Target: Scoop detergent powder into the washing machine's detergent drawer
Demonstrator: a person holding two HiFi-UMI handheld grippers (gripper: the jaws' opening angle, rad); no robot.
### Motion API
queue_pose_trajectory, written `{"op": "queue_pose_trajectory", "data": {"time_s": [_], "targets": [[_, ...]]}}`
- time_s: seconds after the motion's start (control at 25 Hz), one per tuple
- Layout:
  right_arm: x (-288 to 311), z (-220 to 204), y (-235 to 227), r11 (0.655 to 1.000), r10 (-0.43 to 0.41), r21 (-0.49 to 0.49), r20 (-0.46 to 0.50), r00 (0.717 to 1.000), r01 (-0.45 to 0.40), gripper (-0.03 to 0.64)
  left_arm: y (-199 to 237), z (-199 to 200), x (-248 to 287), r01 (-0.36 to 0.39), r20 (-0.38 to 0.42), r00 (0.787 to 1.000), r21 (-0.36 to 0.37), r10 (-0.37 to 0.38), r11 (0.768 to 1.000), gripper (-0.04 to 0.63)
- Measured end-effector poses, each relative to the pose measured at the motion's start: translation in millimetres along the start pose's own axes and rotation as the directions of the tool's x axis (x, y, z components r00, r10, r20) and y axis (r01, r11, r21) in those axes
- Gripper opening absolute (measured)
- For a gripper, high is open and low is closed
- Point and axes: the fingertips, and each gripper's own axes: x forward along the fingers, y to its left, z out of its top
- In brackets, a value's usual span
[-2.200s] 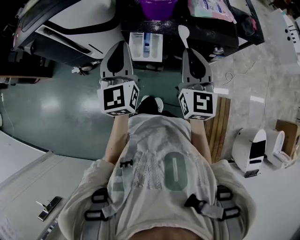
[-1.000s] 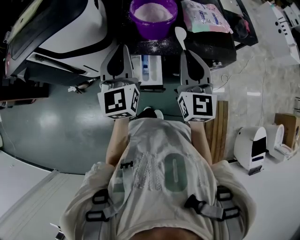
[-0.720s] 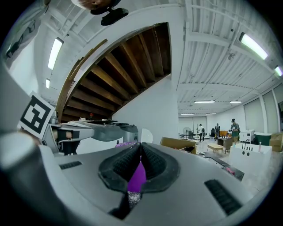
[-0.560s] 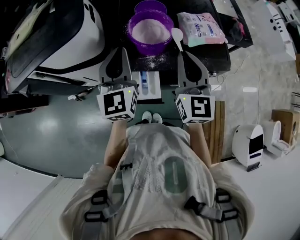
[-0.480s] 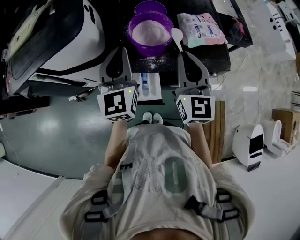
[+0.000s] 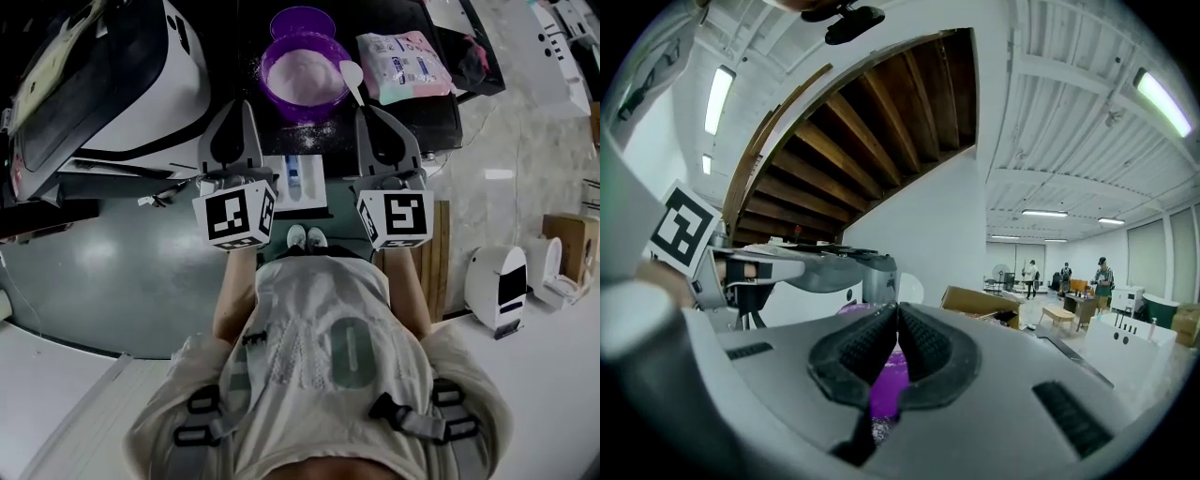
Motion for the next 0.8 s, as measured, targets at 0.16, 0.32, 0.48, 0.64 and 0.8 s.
{"op": "queue_pose_trajectory", "data": {"time_s": [0.16,0.32,0.48,0.64,0.8], "targets": [[15,2,-4,0.995,0.08,-0.054,-0.07,0.994,-0.083,0.008,4,-4,-2,-0.019,-0.006,1.0,0.007,0.019,1.0,0.02],[39,2,-1,0.958,0.23,-0.125,-0.206,0.951,-0.259,0.008,8,-5,-7,-0.035,-0.003,0.999,0.017,0.035,0.999,0.02],[59,-8,2,0.883,0.332,-0.197,-0.381,0.863,-0.427,0.008,12,-6,-14,-0.056,0.004,0.998,0.016,0.056,0.998,0.02],[77,-29,-5,0.812,0.342,-0.234,-0.552,0.761,-0.535,0.009,16,-5,-20,-0.074,0.014,0.997,0.017,0.074,0.997,0.02],[89,-47,-13,0.773,0.294,-0.253,-0.67,0.682,-0.581,0.009,19,-6,-29,-0.092,0.016,0.996,0.05,0.091,0.995,0.02]]}}
